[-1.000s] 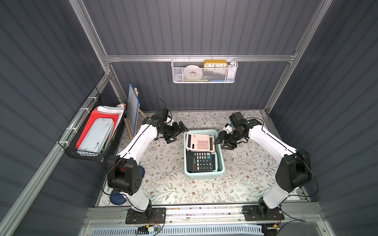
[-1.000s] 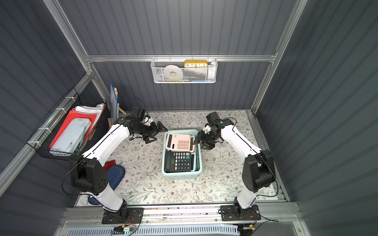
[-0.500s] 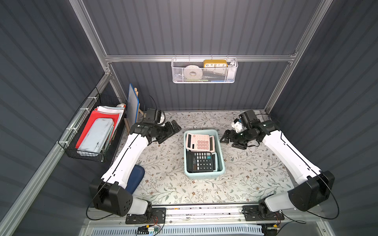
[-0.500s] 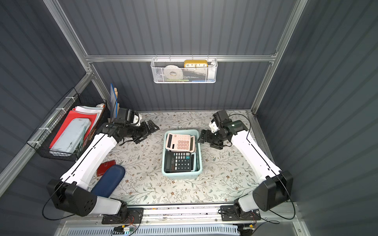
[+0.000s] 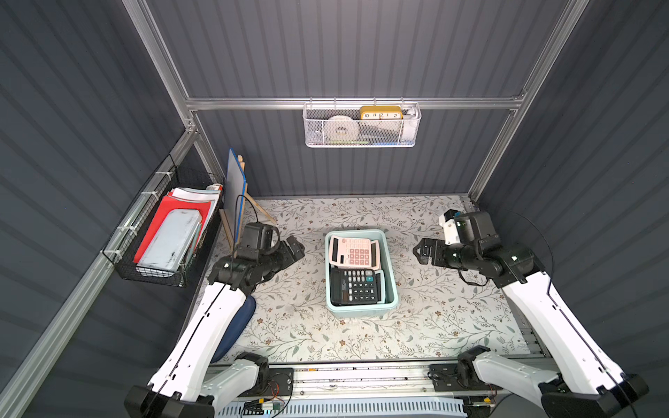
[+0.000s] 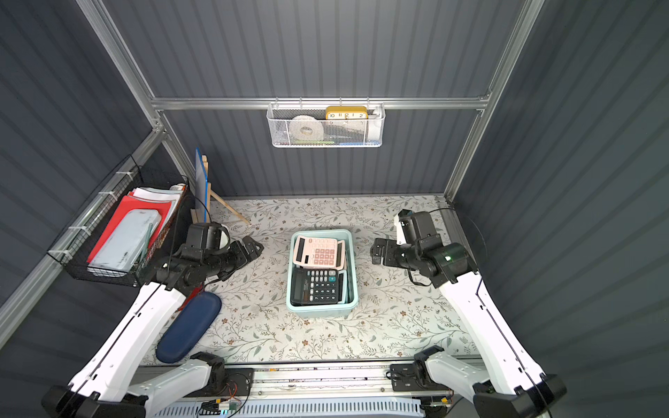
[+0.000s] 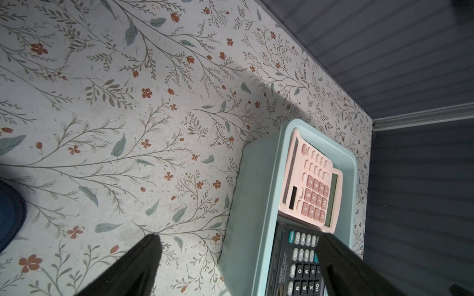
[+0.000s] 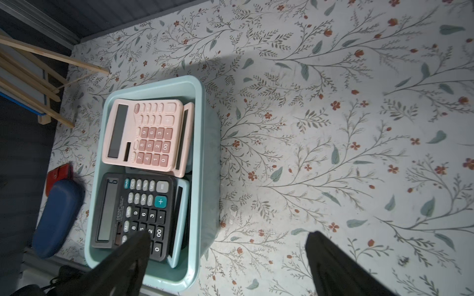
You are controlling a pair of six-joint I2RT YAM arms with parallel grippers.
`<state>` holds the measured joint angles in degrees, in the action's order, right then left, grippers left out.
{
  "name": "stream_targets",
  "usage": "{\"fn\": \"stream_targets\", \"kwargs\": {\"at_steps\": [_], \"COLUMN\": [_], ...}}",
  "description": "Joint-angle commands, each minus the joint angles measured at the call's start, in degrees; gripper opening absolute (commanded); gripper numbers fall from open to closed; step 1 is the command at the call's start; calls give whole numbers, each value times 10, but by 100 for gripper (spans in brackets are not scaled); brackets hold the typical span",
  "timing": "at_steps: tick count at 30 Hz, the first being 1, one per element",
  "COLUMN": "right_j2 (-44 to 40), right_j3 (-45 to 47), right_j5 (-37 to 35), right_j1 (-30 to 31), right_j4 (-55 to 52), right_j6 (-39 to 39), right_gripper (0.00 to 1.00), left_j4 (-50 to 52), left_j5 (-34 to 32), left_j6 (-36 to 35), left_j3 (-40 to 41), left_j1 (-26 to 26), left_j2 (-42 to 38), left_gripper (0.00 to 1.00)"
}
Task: Put the calculator in the storage box
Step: Adjust the storage box at the center of the board, then reset both arms
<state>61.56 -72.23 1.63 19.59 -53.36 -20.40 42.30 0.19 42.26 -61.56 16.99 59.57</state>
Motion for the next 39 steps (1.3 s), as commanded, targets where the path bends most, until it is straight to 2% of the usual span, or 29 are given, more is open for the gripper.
{"fn": "stream_targets", "kwargs": {"at_steps": [1,5,9,16,21,26,33,37,39], "right_j2": [-29,-75,-113,-143,-178,-210,-223,-211,-200], "right_j3": [54,142,220,272,309,332,381,416,430], "right_j5": [-65,-103,-132,-145,-134,-138,-144,-161,-153], "right_j1": [-3,-3,-7,-38,-70,-83,-100,-121,-135], "right_j4": [60,144,223,270,298,309,380,456,487], "right_j6": [34,47,58,99,108,104,109,88,77], "right_gripper": [99,99,99,99,99,99,99,99,99], "left_j4": [-66,-149,-228,-318,-333,-310,-335,-405,-447], "left_j5": [-55,-93,-80,-119,-151,-153,-205,-221,-223], "left_j6": [15,0,-22,-91,-103,-96,-120,-163,-169], "left_j3": [52,138,220,272,271,265,300,337,357], "left_j1": [3,3,3,2,1,1,1,-4,-23], "left_j2": [-35,-72,-86,-40,-17,-49,-85,-59,-37], "left_gripper": [99,99,100,99,99,99,99,100,99]}}
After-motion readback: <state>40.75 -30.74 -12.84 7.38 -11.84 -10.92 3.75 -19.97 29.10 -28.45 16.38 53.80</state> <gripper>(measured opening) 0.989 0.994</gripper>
